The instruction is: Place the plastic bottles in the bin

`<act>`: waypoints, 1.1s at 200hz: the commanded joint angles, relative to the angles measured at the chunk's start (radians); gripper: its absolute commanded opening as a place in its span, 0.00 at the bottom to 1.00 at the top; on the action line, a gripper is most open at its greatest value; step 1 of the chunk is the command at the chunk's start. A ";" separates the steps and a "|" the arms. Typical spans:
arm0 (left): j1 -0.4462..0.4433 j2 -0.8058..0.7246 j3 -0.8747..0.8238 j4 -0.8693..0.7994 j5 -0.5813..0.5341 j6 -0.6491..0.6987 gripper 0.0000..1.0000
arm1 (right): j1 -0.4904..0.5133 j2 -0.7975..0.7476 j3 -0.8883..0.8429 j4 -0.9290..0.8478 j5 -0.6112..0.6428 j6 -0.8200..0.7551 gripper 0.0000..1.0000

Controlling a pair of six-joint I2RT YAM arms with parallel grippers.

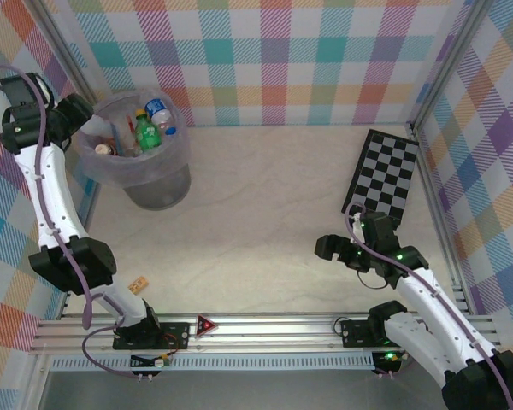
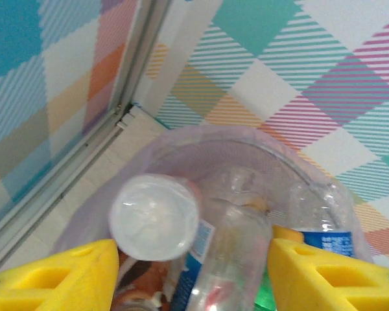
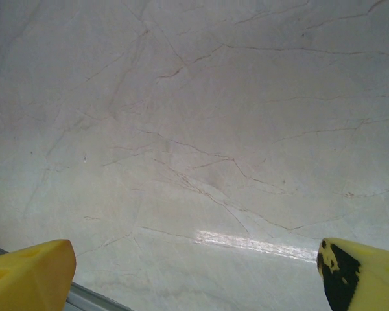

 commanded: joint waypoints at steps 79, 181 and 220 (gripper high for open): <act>-0.376 -0.734 -0.816 0.312 -0.247 0.133 0.86 | -0.006 0.032 0.177 0.074 0.358 -0.227 0.99; -0.611 -0.782 -1.442 0.853 -0.485 0.224 1.00 | -0.028 0.131 -0.136 0.656 0.764 -0.510 0.99; -0.610 -0.641 -1.544 1.091 -0.541 0.292 1.00 | -0.066 0.263 -0.190 0.829 0.755 -0.495 0.99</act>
